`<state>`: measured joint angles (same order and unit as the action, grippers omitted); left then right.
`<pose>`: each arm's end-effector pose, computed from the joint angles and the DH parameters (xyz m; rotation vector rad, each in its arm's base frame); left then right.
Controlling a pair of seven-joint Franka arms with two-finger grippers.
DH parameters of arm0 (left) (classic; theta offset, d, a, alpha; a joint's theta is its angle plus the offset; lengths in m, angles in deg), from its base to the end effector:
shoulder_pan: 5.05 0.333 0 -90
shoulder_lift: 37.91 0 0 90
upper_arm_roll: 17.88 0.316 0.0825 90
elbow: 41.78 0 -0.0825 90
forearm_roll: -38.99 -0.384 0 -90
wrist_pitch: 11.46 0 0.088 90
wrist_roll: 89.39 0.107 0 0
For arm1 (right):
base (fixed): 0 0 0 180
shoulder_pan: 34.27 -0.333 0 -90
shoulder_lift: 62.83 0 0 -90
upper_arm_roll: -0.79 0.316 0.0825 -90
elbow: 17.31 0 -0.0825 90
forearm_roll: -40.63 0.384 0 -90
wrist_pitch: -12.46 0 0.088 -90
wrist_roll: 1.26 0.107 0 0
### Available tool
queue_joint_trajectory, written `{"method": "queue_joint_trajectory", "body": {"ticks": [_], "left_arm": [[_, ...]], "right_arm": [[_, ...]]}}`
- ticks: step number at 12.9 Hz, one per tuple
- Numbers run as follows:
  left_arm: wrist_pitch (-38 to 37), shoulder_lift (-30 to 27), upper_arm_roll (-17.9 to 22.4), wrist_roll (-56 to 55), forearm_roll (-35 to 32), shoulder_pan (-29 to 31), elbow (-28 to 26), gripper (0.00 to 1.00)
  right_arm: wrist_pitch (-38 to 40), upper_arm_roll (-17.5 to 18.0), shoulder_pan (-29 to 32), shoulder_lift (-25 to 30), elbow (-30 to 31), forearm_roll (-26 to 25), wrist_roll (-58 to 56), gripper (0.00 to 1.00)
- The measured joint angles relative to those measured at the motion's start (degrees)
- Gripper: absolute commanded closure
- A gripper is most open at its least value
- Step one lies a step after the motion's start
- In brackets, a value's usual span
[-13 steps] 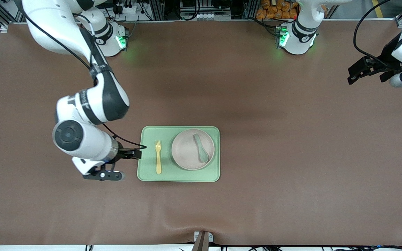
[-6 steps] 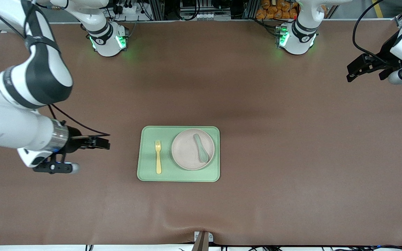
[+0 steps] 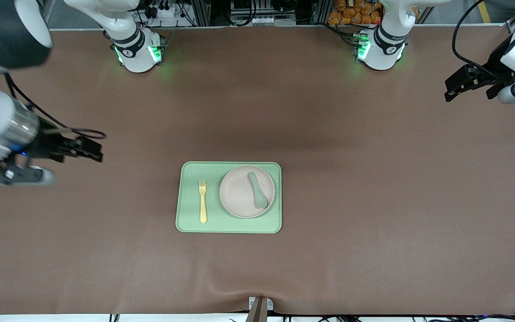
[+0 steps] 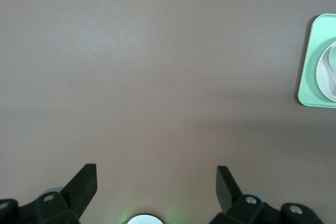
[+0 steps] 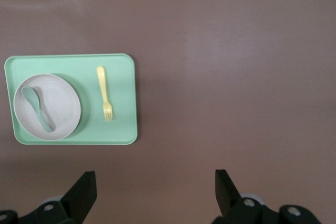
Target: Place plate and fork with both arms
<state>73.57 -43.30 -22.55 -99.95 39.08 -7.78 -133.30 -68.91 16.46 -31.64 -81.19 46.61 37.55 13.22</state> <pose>0.5114 -0.0689 0.6547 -3.1312 -0.0869 0.0287 0.6226 0.1023 0.6374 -3.1107 0.0718 0.0192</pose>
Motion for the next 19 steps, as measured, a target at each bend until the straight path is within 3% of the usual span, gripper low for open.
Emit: {"method": "queue_joint_trajectory", "body": {"ticks": [8, 12, 15, 19], "left_arm": [[-0.1, -0.6, -0.4, 0.0, 0.0, 0.0, -0.8, 0.00], [-0.1, -0.6, -0.6, 0.0, 0.0, 0.0, -0.9, 0.00], [-0.1, -0.6, -1.0, 0.0, 0.0, 0.0, -1.0, 0.00], [-0.1, -0.6, -1.1, 0.0, 0.0, 0.0, -1.2, 0.00]], "right_arm": [[-0.2, -8.1, -1.6, 13.7, 13.0, 0.9, -8.0, 0.00], [-5.0, -8.5, -2.1, 21.2, 23.3, 1.3, -9.4, 0.00], [-6.9, -8.6, -2.2, 21.8, 23.9, 1.2, -9.4, 0.00], [-6.9, -9.3, -2.1, 19.0, 19.9, 1.1, -10.3, 0.00]]}}
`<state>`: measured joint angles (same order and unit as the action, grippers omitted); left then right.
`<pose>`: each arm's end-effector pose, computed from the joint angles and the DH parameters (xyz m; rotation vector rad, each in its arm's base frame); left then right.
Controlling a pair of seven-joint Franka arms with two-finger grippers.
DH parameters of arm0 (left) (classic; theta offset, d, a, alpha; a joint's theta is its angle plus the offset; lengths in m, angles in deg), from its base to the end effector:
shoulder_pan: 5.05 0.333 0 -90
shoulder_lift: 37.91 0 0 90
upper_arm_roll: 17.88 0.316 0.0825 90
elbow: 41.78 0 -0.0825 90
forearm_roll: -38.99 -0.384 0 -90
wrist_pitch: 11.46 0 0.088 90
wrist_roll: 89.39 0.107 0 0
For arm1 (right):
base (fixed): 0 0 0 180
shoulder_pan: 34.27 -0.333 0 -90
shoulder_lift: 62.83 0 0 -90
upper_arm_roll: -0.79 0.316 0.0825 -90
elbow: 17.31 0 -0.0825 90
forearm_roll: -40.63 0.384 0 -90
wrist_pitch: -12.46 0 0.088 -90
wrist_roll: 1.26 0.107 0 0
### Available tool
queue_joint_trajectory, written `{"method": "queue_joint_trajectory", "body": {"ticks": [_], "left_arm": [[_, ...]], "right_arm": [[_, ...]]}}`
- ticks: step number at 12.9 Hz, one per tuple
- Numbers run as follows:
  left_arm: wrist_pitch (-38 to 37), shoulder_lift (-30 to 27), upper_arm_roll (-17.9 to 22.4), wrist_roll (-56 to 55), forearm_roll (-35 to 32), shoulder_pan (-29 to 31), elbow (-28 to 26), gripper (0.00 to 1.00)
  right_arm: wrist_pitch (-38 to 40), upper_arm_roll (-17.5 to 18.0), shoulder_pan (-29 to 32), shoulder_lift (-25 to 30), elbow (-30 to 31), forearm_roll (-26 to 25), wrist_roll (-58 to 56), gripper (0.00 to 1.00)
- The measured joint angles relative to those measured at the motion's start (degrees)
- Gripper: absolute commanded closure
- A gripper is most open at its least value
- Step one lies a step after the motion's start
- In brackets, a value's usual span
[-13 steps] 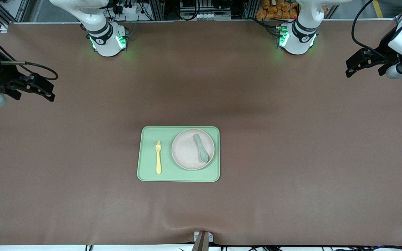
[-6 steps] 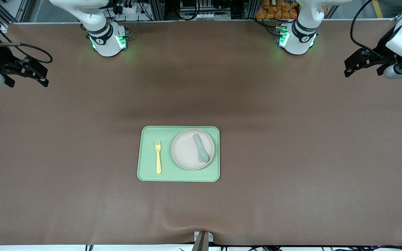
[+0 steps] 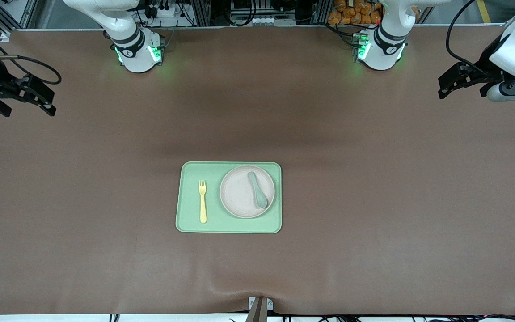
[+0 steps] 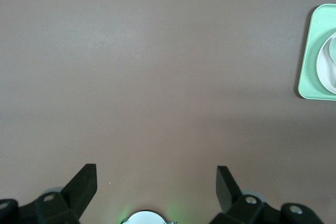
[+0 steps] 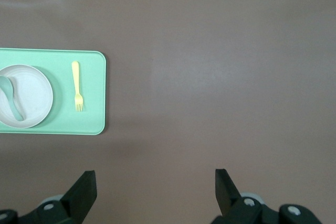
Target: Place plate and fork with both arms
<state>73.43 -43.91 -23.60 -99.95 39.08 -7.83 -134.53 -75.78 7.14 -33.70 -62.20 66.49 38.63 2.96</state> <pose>0.5063 -0.0789 0.6499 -3.1265 -0.0572 0.0486 0.5452 0.0518 0.6787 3.1099 0.0383 0.1420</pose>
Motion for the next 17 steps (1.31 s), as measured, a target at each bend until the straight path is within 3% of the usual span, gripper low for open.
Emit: {"method": "queue_joint_trajectory", "body": {"ticks": [2, 6, 17], "left_arm": [[0.0, 0.0, 0.0, 0.0, 0.0, 0.0, 0.0, 0.00], [0.0, -0.2, 0.0, 0.0, 0.0, 0.0, -0.1, 0.00], [-0.9, -0.5, 0.1, 0.0, 0.0, 0.2, 0.9, 0.00]], "right_arm": [[0.1, -0.7, 0.1, -0.7, -0.7, -0.3, -0.5, 0.00], [0.3, -5.7, 0.2, -1.2, -0.7, -0.3, -1.3, 0.00], [1.0, -5.7, -0.1, -1.2, -0.7, -0.1, -1.3, 0.00]]}}
